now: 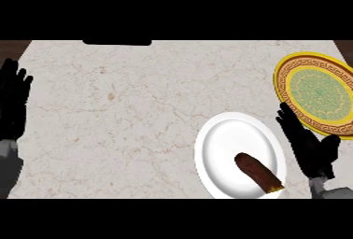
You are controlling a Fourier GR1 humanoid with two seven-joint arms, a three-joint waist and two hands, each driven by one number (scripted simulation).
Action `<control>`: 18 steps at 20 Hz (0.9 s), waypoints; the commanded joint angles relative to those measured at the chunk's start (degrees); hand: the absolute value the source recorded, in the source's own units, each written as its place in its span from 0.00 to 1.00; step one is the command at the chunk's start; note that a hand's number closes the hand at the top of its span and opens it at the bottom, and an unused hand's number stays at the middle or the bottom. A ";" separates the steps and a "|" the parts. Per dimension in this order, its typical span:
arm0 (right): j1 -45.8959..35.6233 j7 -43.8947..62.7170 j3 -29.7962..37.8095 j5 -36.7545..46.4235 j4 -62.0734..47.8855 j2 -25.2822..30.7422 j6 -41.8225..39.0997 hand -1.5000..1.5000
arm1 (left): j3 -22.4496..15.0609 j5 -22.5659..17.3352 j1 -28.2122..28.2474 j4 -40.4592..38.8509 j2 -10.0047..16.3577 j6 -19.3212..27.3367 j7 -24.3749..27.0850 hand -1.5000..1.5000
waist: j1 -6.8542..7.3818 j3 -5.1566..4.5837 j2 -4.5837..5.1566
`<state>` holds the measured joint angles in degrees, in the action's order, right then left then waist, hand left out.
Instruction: Pick the sweet potato from the plate and place it in the plate
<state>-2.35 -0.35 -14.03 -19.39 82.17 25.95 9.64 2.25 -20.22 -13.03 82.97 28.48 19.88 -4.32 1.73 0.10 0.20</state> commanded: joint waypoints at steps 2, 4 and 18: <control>-11.17 1.13 1.16 -4.81 -0.86 2.38 -12.09 1.00 | -4.55 0.49 3.58 -1.22 -3.13 -2.38 -1.27 0.50 | 0.12 -0.04 0.13; -17.21 0.00 0.04 -6.85 2.08 1.66 -17.05 1.00 | -10.45 0.95 5.46 -2.31 -5.84 -5.31 -2.85 0.50 | 1.83 0.02 0.70; -29.62 -26.67 7.00 1.94 -27.46 8.69 -38.46 0.00 | -18.59 2.55 13.12 -2.64 -13.35 -8.25 -3.03 0.50 | -0.46 -0.04 0.05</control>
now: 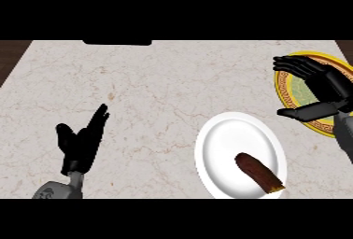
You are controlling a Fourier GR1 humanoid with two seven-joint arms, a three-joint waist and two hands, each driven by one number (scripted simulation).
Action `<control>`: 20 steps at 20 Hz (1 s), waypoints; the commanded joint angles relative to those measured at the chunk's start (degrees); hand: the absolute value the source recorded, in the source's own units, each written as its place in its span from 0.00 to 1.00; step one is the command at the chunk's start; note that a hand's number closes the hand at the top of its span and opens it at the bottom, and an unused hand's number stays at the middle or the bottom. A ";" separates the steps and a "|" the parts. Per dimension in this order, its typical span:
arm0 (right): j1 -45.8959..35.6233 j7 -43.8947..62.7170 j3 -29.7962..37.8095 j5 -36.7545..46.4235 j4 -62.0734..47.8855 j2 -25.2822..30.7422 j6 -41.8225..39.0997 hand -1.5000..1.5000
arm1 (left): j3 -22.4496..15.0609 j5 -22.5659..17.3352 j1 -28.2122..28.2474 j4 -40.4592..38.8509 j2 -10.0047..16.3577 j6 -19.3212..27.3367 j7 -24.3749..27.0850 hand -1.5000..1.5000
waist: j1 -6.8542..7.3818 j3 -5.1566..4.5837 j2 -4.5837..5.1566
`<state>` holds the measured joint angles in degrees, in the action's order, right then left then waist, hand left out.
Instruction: Pick the sweet potato from the plate and place it in the plate
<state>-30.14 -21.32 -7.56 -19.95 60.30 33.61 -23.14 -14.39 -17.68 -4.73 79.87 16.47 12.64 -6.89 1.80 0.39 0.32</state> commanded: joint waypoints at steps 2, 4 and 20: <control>-6.25 -3.21 0.49 3.26 -6.91 3.90 -9.22 0.00 | -0.20 -0.79 1.48 -1.40 -0.53 -2.06 -2.34 0.50 | -0.71 -0.36 -0.04; -5.78 -5.78 -3.51 9.41 -7.46 7.04 -11.52 0.00 | -2.22 0.83 2.43 -0.53 -2.08 -0.44 -1.71 0.50 | 0.00 -0.32 0.20; -1.20 7.24 -15.59 23.99 19.96 10.22 -15.58 0.00 | 0.76 1.53 1.04 -1.55 -3.58 0.44 -4.20 0.50 | -2.75 -0.44 -0.53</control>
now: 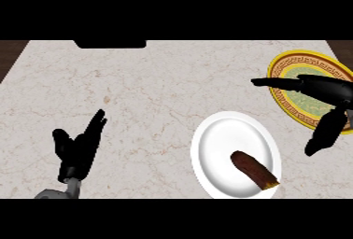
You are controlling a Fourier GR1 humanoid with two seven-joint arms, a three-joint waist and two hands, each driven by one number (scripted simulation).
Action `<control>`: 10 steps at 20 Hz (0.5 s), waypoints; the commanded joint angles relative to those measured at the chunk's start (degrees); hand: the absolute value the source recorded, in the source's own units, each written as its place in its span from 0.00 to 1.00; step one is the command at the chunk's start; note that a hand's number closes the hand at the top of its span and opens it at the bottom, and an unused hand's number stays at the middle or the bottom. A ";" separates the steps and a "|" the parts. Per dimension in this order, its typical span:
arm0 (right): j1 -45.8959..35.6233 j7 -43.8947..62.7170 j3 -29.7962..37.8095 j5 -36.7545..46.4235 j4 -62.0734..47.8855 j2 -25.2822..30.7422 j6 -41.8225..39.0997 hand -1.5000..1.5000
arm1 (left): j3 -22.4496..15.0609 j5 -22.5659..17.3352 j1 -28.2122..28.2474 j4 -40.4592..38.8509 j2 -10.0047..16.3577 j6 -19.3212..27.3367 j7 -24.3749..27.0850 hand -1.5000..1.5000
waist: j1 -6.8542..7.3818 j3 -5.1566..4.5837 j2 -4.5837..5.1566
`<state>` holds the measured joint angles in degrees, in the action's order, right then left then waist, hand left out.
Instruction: Pick the sweet potato from the plate and place it in the plate
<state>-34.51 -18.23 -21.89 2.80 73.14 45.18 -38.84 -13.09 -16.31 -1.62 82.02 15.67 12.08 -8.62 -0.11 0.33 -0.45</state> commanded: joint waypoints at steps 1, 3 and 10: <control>2.79 2.69 -0.96 3.60 4.17 -2.67 1.11 0.00 | -1.05 -0.14 4.97 -0.43 -0.87 -1.84 0.67 0.50 | 0.24 -0.35 0.35; 6.90 4.44 -1.12 5.62 8.40 -2.85 3.20 0.00 | 0.09 -0.30 2.38 -1.26 -0.64 -2.25 -1.09 0.50 | -0.22 -0.34 0.32; 8.62 9.44 -2.08 9.43 11.26 -4.13 -1.51 0.00 | -0.13 1.95 0.69 -1.67 -3.32 -0.84 -1.64 0.50 | 0.20 -0.34 0.48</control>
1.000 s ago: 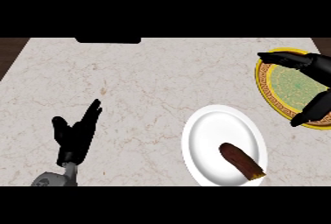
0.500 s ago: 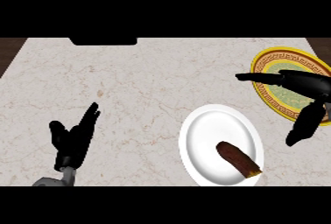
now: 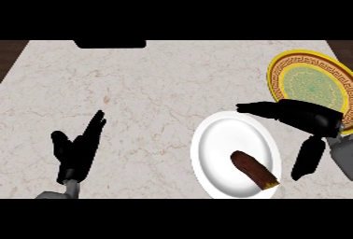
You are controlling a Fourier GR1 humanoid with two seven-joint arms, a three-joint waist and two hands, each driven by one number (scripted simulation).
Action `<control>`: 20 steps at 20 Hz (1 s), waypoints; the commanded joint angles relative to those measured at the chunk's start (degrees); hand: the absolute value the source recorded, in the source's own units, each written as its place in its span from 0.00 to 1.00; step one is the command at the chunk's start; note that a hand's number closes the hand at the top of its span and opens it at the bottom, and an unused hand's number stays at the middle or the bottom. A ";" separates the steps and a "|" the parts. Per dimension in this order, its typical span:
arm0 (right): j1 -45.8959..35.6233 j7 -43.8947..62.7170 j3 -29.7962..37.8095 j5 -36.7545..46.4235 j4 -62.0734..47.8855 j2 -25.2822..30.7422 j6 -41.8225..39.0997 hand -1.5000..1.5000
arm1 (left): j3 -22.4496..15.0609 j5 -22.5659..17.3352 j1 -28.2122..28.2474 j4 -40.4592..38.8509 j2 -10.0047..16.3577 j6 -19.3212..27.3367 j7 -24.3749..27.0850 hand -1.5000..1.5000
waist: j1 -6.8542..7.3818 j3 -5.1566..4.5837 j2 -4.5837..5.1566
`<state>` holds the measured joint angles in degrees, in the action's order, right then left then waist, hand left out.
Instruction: Pick the sweet potato from the plate and place it in the plate
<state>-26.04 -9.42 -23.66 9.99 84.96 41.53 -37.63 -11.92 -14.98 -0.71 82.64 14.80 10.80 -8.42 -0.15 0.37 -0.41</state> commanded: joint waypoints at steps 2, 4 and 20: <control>6.65 5.46 0.88 0.03 9.47 -0.11 -3.20 0.00 | 0.22 0.03 2.39 0.17 -0.92 -0.62 -1.77 0.50 | -0.31 -0.40 0.20; 3.15 5.07 0.62 2.62 3.54 -4.07 -4.33 0.00 | -0.42 0.54 2.38 1.93 -0.85 -1.74 -3.08 0.50 | 0.40 -0.37 0.37; 11.37 4.61 -0.77 20.16 7.39 -9.76 1.00 0.00 | 2.10 3.14 -0.91 -1.28 -4.15 -2.54 -4.10 0.50 | 0.22 -0.36 0.41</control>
<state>-15.43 -5.26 -23.70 26.24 93.19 34.11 -37.40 -9.59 -12.02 -0.89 82.42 11.85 8.29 -9.30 0.09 0.45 -0.39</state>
